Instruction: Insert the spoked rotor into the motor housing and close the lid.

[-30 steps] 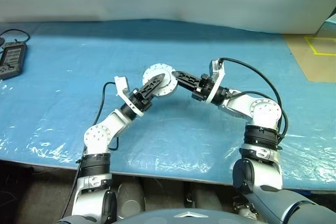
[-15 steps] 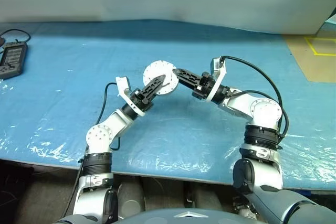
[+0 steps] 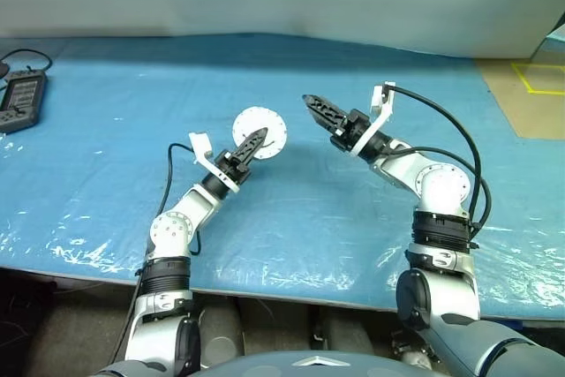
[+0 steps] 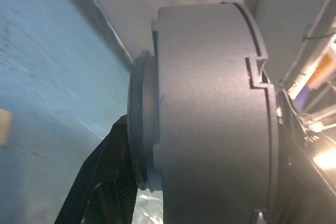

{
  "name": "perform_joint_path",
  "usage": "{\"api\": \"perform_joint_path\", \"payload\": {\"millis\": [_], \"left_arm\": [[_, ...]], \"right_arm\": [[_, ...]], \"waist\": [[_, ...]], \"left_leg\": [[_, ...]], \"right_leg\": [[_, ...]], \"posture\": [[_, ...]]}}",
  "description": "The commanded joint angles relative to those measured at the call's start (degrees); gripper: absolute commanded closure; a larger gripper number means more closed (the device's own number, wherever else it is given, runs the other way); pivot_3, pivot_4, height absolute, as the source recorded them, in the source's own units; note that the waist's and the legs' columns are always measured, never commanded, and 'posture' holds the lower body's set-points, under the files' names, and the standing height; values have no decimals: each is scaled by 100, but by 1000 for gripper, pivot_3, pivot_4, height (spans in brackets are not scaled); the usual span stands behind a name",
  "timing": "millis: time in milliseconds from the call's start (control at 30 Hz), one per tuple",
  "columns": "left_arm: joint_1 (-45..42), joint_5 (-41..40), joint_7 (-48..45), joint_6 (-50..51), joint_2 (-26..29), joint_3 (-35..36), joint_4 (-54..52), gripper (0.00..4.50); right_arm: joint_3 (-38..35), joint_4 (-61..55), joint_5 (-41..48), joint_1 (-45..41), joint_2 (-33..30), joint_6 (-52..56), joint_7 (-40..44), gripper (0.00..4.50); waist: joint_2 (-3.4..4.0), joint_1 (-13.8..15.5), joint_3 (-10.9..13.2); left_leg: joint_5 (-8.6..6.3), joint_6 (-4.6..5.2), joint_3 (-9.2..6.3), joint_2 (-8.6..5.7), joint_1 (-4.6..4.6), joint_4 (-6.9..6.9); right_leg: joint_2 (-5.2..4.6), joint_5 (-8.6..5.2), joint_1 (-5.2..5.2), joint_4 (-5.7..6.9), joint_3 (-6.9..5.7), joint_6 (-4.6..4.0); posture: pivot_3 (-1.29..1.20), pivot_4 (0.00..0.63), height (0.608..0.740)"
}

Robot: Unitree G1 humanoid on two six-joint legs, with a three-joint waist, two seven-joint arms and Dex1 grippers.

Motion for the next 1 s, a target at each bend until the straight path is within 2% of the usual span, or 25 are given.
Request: {"api": "perform_joint_path", "payload": {"millis": [33,200,433,633,767,967,1000], "left_arm": [[-291,83,180,-531,52,347,-3,1912],[-454,483,672,-1268,182,749,330,1912],[-617,517,1351,-1895,276,1407,762,1912],[-756,1023,1922,-2434,379,1519,1438,1912],[-772,1331,1922,-2683,463,1417,1571,1912],[-745,1891,2104,-3062,706,1312,1778,16],[-738,1965,2127,-3129,755,1314,1825,16]], "right_arm": [[154,-255,-143,148,-180,-182,332,1016],[321,-308,-294,319,-403,-159,528,1016],[802,-634,-713,800,-782,-400,1051,1016],[895,-586,-908,811,-780,-516,1185,1016],[912,-536,-969,770,-776,-532,1219,1016],[899,-461,-1050,714,-750,-535,1246,970],[897,-454,-1056,712,-745,-536,1249,970]], "waist": [[-1,-2,1],[-2,-6,1],[-27,6,12],[-31,11,13],[-34,-5,12],[-34,-22,10],[-33,-30,10]], "left_leg": [[0,0,-1,0,0,0],[0,0,-2,0,0,0],[0,0,-7,0,-2,6],[0,1,-15,2,-1,24],[0,1,-16,0,12,31],[0,1,-16,3,18,29],[0,1,-16,3,19,30]], "right_leg": [[0,0,0,0,0,0],[1,0,0,0,0,0],[1,0,6,-2,-4,0],[-2,-1,17,1,-11,-3],[-5,-5,34,1,-9,-11],[-2,-4,33,5,-10,-13],[-2,-4,33,5,-9,-13]], "posture": [[0,150,740],[0,150,740],[0,150,740],[0,150,740],[0,150,740],[0,150,740],[0,150,740]]}}
